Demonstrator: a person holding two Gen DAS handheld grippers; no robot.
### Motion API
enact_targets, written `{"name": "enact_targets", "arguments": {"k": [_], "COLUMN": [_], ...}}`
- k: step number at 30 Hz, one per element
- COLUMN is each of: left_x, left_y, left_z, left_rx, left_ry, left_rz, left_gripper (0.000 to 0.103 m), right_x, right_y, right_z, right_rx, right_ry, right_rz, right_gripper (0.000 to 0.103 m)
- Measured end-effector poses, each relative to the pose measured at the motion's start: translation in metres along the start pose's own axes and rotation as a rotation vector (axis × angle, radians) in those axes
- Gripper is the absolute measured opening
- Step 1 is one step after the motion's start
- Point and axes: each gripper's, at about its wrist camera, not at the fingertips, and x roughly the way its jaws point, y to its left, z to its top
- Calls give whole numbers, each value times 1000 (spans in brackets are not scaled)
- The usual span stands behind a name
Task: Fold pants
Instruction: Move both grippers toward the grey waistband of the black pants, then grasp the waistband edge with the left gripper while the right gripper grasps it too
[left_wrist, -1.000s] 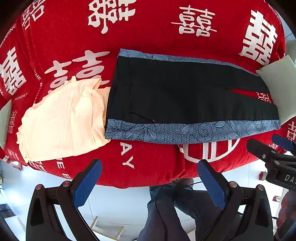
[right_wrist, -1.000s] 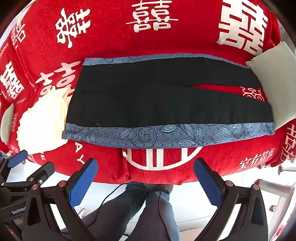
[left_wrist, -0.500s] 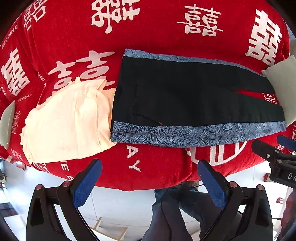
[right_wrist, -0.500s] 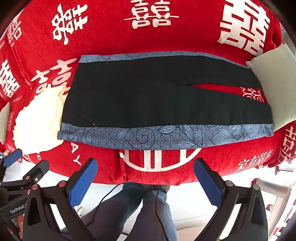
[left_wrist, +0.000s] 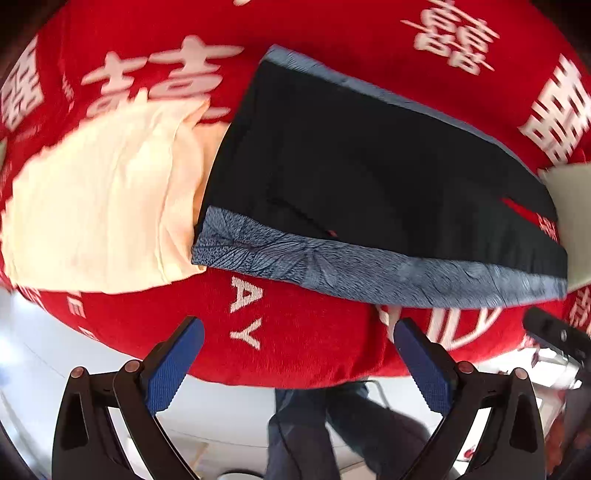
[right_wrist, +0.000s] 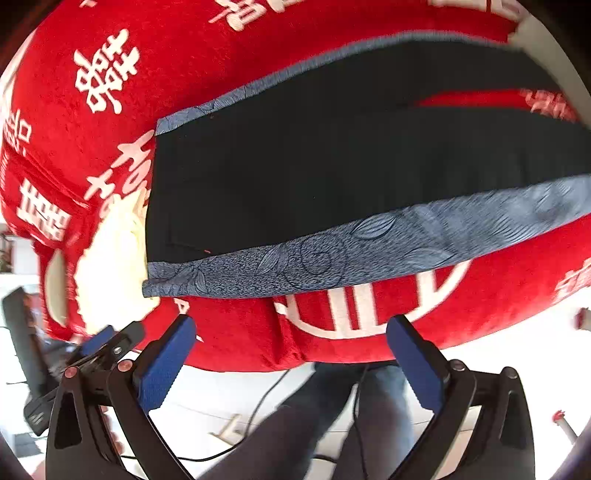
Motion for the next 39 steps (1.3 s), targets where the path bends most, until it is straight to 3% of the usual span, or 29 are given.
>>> {"name": "enact_targets", "arguments": {"k": [1,3,5,16,19,20,21,23,24,26,31,35,39], "left_x": [9,25,42,103,103,102,100,101,101,102,74,46,21], "left_y": [3,8,12,26,22,19,14,13,13,15,13,14,13], "left_z": [2,4,5,11,15,17,19,25,26,29,33,47,85], "left_rx": [-18,-47,-80,-205,-209,-198,-183,-172,-185,-213,-191,-178,-153], "left_ry": [8,29,50,67,54,54,48,54,49,50,-4,-43,-83], "left_rz": [-15,-45,-87,-176,-179,-177,-173,-182,-197,-245,-268,-282,-275], "left_gripper": [101,87,86,86,86,79,54,36,19,11,11,11,11], "right_x": [7,25,41,112,116,118,119,121,121,122,95,69,48], "right_y": [-4,-14,-22,-64,-70,-71,-72,-75,-77,-76,-54,-34,-14], "right_z": [-1,-3,-5,-5,-4,-3,-3,-4,-4,-3,13,41,87], "right_rx": [10,47,89,256,303,314,332,373,389,408,289,184,83], "right_ry": [3,27,43,47,18,13,9,4,0,2,-38,-45,-29], "right_rz": [22,76,125,319,391,403,431,478,487,492,449,424,415], "right_gripper": [102,97,74,71,61,49,41,13,9,6,5,5,5]}}
